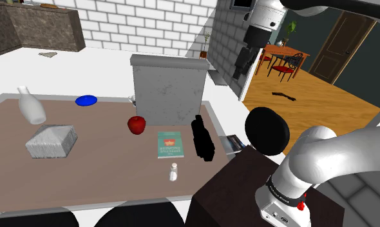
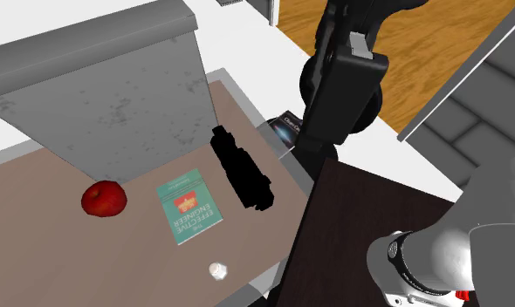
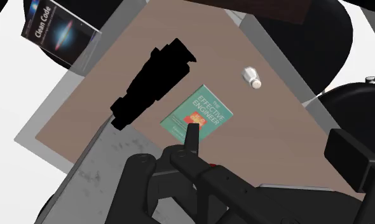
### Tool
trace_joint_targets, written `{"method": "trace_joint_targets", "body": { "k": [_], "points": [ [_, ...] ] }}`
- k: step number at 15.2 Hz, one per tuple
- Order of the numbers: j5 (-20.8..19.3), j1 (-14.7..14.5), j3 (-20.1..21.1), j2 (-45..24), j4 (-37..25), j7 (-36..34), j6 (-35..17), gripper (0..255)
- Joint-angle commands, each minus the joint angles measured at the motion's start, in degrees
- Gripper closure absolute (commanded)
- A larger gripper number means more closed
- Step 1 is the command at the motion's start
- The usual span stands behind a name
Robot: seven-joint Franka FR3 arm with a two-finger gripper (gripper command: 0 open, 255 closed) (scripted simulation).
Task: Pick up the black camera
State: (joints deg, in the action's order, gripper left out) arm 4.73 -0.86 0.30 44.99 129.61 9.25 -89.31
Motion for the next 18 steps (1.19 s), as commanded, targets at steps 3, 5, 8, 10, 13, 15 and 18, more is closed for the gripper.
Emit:
{"method": "trace_joint_targets", "body": {
  "k": [3, 5, 8, 10, 13, 15, 18],
  "points": [
    [0.0, 0.8, 0.3, -1.4, 2.5, -1.4, -3.7, 0],
    [0.1, 1.6, 0.6, -3.1, 4.8, -2.9, -7.4, 0],
    [0.1, 2.8, 1.0, -6.2, 7.7, -5.0, -13.1, 0],
    [0.2, 3.5, 1.2, -8.6, 9.3, -6.4, -16.9, 0],
    [0.2, 4.7, 1.4, -12.8, 11.2, -8.6, -22.6, 0],
    [0.1, 5.4, 1.6, -15.8, 12.1, -10.0, -26.3, 0],
    [0.0, 6.5, 1.7, -20.9, 13.0, -12.2, -31.9, 0]
  ]
}}
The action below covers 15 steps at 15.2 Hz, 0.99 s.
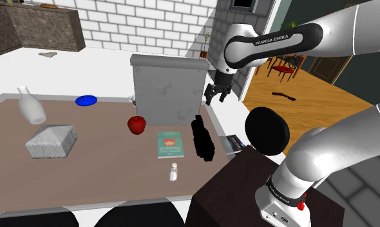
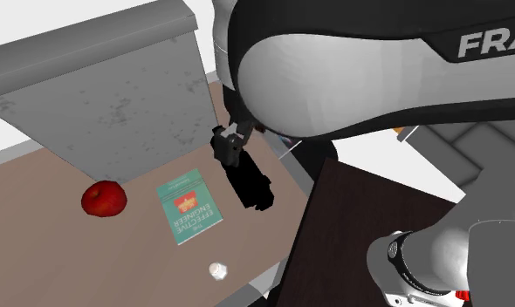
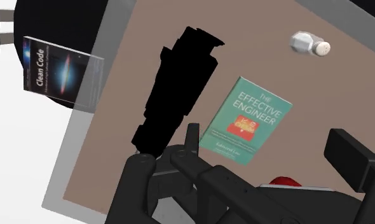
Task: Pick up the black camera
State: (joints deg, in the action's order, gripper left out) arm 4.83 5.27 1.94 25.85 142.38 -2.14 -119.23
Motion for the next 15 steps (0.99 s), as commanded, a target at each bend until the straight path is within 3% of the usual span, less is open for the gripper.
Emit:
{"method": "trace_joint_targets", "body": {
  "k": [1, 15],
  "points": [
    [-0.1, 0.8, 0.0, -3.6, 0.4, -1.5, -3.8, 0],
    [-0.6, 4.8, -1.7, -32.1, -4.1, -11.2, -26.0, 0]
  ]
}}
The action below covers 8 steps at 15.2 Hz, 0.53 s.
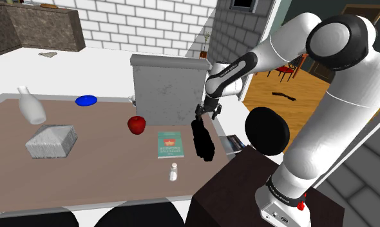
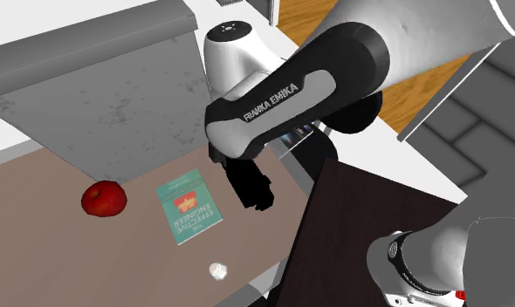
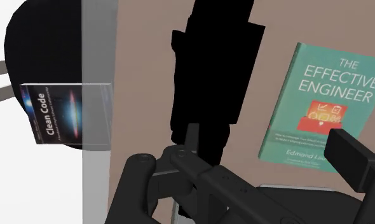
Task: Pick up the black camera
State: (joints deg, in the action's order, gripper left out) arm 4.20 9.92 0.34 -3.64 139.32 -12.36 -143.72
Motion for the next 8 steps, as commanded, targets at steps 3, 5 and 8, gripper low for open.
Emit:
{"method": "trace_joint_targets", "body": {
  "k": [3, 5, 8],
  "points": [
    [0.4, 0.6, -0.9, -9.1, -3.6, -2.6, -5.0, 0],
    [0.9, 1.0, -1.4, -13.3, -5.5, -3.5, -7.1, 0],
    [1.4, 1.4, -1.7, -17.0, -7.0, -4.0, -9.0, 0]
  ]
}}
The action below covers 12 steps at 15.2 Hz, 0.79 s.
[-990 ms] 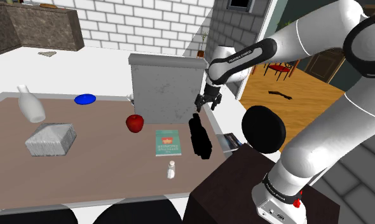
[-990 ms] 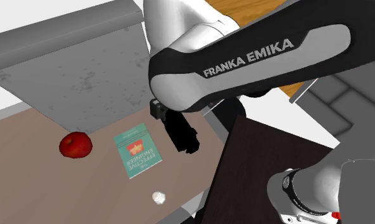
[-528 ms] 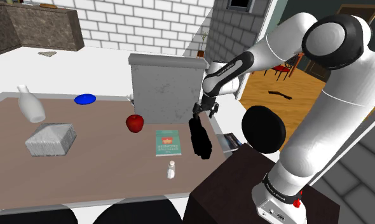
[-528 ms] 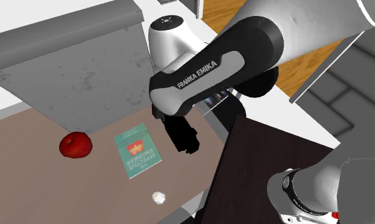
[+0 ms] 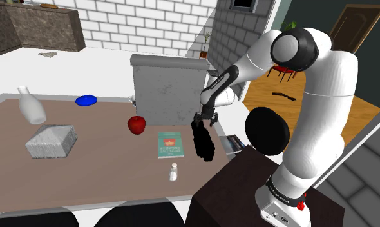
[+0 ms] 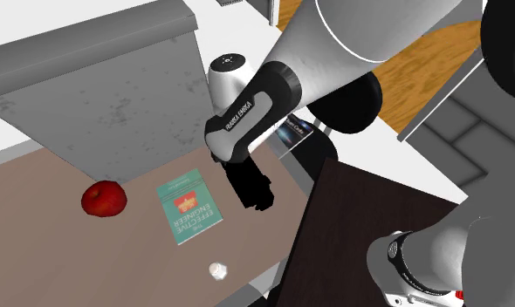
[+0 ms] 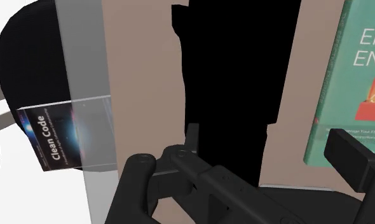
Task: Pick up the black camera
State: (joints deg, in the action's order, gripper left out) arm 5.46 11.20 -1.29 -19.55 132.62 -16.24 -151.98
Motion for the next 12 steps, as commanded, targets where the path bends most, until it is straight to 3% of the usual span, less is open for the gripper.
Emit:
{"method": "trace_joint_targets", "body": {
  "k": [1, 8, 9, 12],
  "points": [
    [0.3, 0.1, 0.0, -1.8, -0.4, 0.0, -1.4, 0],
    [0.8, 0.4, 0.4, -6.1, -1.2, 0.5, -4.9, 0],
    [0.8, 0.4, 0.5, -6.1, -1.1, 0.5, -5.0, 255],
    [0.8, 0.4, 0.5, -6.1, -1.2, 0.5, -4.9, 255]
  ]
}}
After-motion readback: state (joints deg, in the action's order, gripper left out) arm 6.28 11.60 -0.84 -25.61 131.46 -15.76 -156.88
